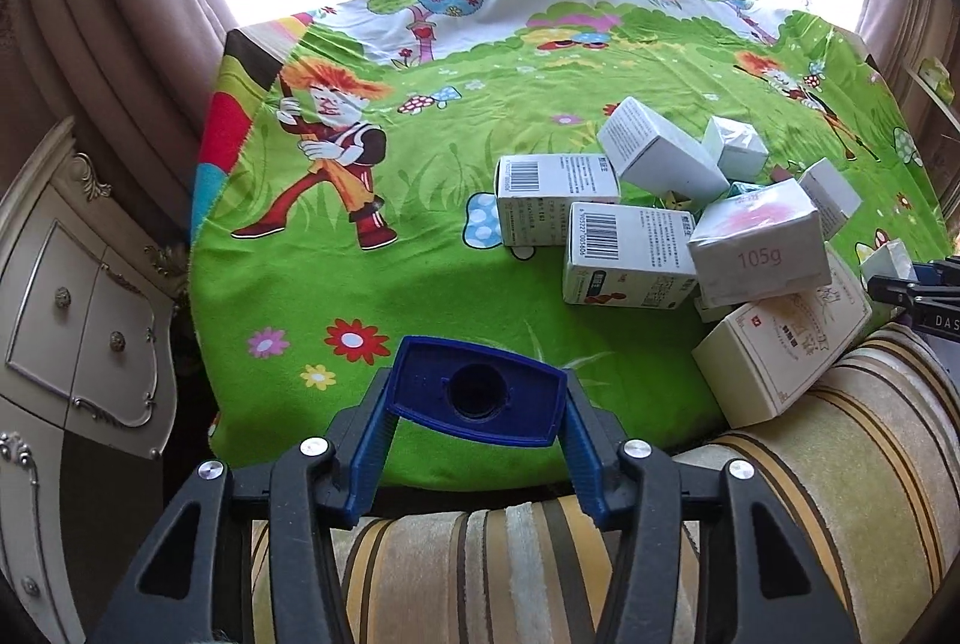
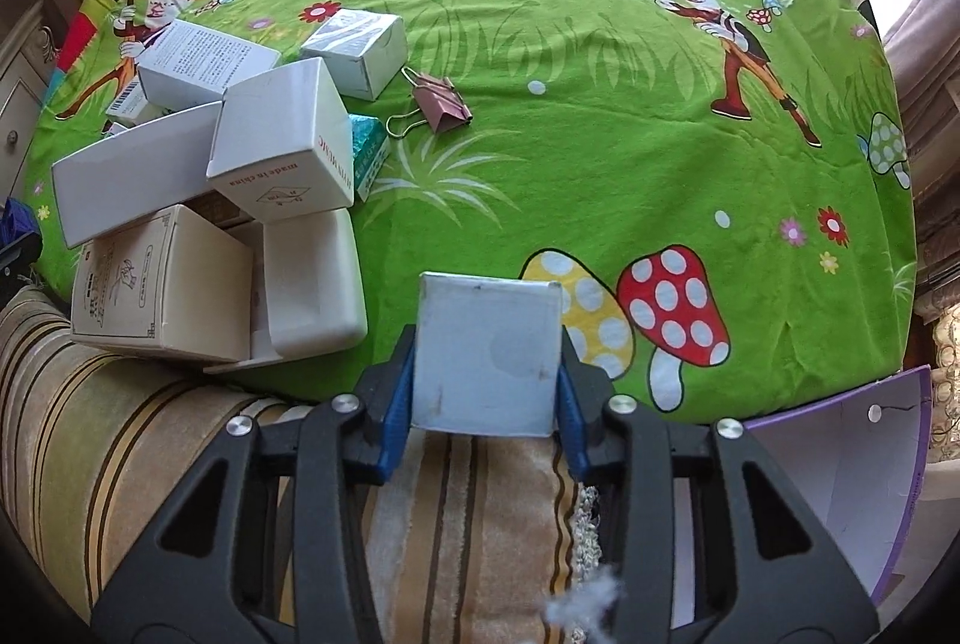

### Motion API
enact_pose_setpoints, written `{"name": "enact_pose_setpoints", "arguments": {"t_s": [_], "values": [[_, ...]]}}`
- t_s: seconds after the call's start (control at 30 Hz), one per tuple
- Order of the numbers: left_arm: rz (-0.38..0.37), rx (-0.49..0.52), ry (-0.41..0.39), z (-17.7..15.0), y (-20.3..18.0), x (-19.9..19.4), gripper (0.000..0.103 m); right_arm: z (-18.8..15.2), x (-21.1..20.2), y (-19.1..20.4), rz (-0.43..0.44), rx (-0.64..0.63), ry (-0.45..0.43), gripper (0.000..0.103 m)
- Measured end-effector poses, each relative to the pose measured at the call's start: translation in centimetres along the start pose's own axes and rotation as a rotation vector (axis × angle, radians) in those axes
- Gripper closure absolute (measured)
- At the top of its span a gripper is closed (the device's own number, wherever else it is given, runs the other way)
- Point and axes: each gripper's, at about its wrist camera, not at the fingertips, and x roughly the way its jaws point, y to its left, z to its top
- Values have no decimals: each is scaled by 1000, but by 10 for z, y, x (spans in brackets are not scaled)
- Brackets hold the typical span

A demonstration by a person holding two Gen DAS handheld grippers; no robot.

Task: Organize rigid objects
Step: 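Carry both items to the purple storage box and release them inside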

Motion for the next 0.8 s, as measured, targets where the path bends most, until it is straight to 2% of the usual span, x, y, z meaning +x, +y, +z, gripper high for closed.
{"name": "enact_pose_setpoints", "arguments": {"t_s": [0.13, 0.37, 0.8], "values": [[-1, -9, -36, -6, -11, -21, 50, -3, -11, -5, -7, 11, -33, 58], [-100, 23, -55, -11, -49, -41, 51, -14, -39, -10, -19, 26, -89, 58], [-245, 145, -66, -19, -132, -67, 51, -57, -86, -42, -27, 94, -142, 58]]}}
